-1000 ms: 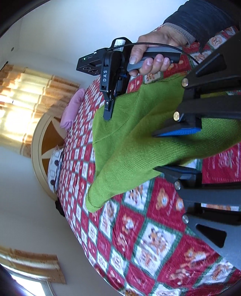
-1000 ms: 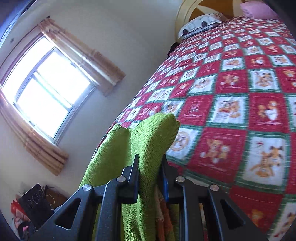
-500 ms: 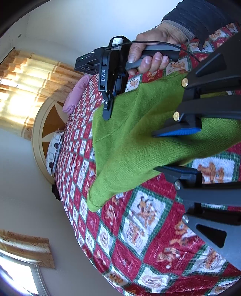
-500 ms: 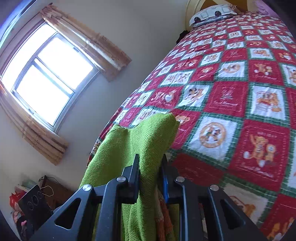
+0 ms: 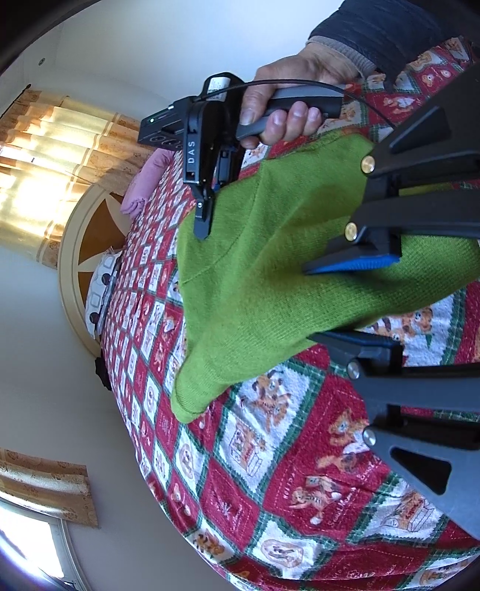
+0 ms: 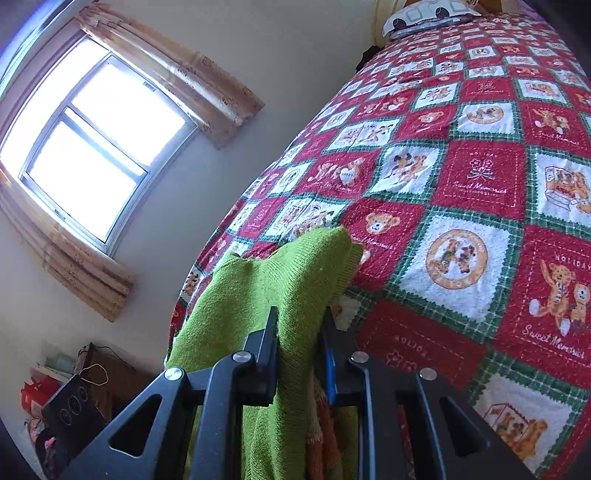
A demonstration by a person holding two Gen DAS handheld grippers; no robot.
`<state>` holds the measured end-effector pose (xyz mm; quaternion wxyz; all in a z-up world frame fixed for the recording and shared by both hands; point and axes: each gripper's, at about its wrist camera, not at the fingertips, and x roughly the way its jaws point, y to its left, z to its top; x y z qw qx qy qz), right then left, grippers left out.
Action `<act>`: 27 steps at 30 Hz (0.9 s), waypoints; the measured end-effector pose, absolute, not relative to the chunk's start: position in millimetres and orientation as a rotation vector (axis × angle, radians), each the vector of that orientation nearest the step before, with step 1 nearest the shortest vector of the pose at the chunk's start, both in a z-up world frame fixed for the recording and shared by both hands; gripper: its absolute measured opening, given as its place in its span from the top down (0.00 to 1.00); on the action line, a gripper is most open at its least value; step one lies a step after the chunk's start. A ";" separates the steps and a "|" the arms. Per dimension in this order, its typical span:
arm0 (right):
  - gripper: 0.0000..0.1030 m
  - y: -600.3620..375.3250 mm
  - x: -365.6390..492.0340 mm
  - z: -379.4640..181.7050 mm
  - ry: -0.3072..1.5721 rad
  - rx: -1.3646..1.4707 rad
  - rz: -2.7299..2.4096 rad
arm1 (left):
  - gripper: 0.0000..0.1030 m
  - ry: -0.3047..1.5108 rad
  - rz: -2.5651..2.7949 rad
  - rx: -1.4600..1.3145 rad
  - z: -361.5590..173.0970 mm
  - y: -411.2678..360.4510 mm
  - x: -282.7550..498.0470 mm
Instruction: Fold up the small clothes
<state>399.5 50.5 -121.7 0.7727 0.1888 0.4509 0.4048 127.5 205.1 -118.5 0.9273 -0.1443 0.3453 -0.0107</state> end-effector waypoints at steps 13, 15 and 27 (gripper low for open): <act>0.81 55.6 406.5 -132.1 1.001 0.422 0.865 | 0.72 0.715 -0.023 -0.297 -130.4 205.5 120.0; 0.81 56.7 406.9 -132.6 1.002 0.425 0.866 | 0.71 0.716 -0.024 -0.301 -132.5 206.1 119.1; 0.81 54.7 409.9 -151.8 1.032 0.392 0.784 | 0.59 0.697 -0.013 -0.305 -139.1 204.7 111.6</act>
